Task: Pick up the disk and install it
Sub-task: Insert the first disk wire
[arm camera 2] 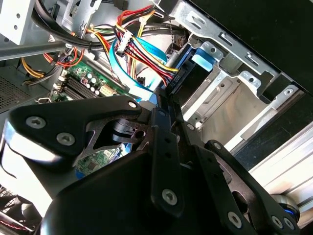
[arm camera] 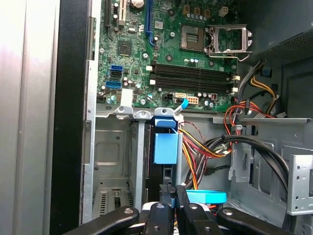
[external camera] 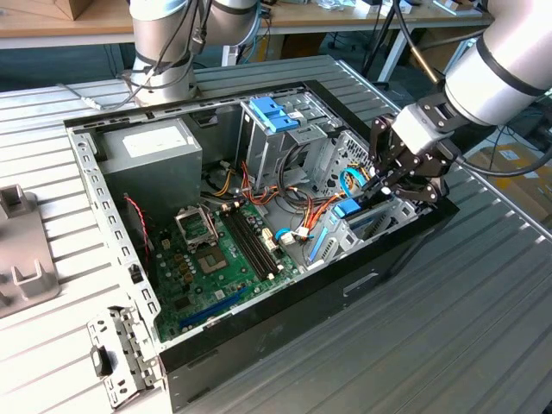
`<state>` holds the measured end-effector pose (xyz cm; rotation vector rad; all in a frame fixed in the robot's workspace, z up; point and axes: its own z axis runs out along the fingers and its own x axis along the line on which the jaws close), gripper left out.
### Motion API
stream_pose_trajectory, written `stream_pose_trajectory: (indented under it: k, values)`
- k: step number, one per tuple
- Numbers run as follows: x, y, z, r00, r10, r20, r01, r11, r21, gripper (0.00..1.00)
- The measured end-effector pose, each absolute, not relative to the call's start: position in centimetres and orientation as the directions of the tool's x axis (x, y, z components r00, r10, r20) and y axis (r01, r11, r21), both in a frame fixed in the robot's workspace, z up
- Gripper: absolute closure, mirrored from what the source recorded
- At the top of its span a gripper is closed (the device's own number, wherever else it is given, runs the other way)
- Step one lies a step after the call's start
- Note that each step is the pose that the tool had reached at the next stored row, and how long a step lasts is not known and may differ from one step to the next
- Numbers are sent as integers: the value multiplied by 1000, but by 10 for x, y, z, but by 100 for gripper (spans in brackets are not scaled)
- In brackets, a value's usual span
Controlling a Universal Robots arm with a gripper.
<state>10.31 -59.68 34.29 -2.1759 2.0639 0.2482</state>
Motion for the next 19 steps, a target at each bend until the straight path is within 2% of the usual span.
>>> stream_pose_trajectory:
  k: [17, 18, 19]
  values:
    - [103, -597, 337, 50, -976, -213, -998, -55, 18, 84]
    - [103, -597, 336, 50, -975, -214, -998, -55, 18, 82]
    - [103, -597, 337, 50, -976, -214, -998, -56, 18, 70]
